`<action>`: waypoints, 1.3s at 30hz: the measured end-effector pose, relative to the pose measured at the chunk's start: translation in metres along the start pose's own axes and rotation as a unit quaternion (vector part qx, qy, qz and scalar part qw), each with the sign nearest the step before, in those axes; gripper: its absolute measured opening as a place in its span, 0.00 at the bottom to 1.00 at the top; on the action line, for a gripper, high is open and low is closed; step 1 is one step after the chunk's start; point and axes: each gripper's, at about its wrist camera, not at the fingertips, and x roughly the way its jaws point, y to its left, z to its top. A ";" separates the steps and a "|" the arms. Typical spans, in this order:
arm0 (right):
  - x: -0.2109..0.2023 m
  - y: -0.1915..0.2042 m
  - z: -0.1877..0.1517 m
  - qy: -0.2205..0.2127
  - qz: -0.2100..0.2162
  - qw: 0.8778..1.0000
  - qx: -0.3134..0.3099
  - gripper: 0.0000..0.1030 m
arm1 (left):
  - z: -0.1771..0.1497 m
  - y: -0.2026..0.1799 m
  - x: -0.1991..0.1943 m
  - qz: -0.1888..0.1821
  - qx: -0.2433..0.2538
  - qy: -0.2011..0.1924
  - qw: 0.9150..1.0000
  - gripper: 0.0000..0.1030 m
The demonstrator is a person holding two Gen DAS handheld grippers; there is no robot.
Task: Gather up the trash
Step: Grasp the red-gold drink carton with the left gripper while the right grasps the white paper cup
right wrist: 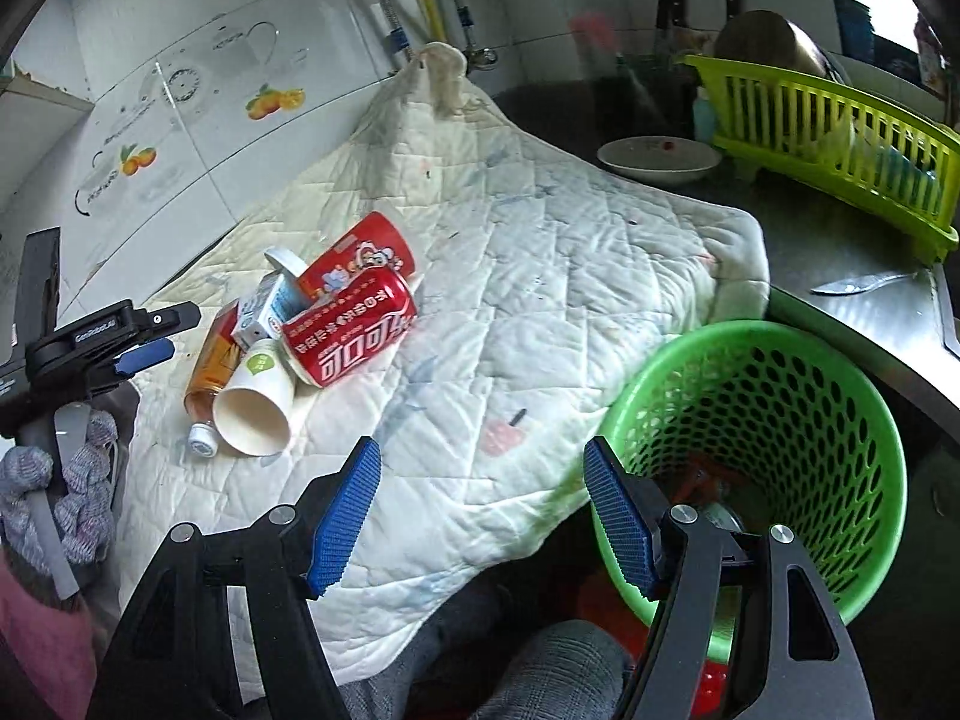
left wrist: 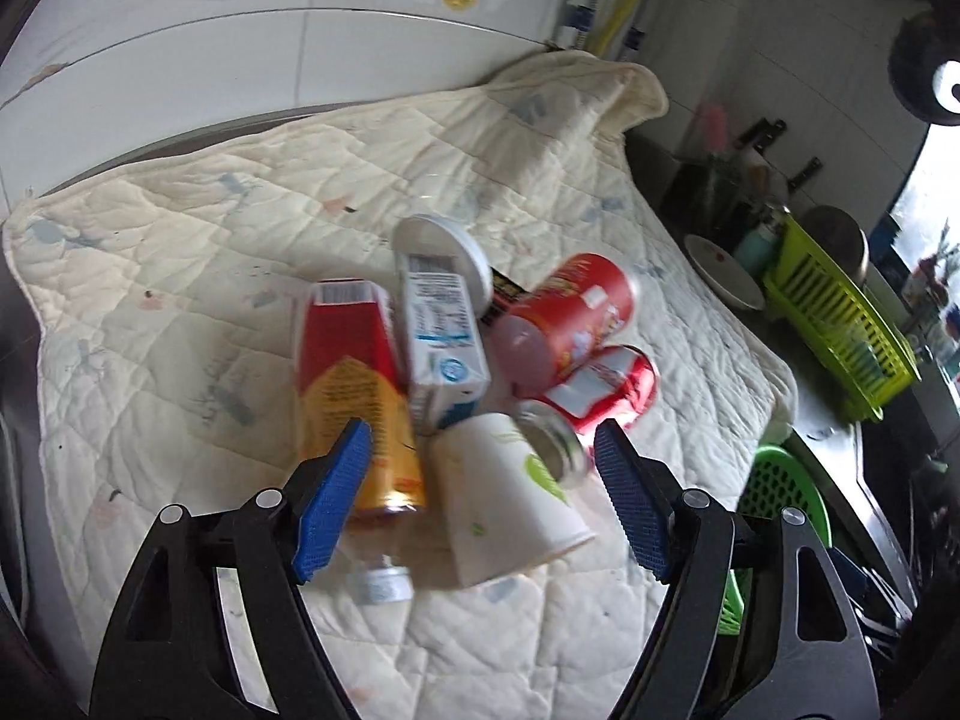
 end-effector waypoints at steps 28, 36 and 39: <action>0.049 0.066 0.014 0.045 0.035 0.997 -0.053 0.66 | 0.031 0.066 0.093 0.038 -0.090 0.088 0.991 0.75; 0.060 0.080 0.024 0.067 0.065 0.994 -0.052 0.66 | 0.030 0.058 0.100 0.033 -0.068 0.099 0.992 0.75; 0.065 0.087 0.029 0.075 0.075 0.993 -0.056 0.66 | 0.031 0.060 0.099 0.021 -0.069 0.101 0.992 0.70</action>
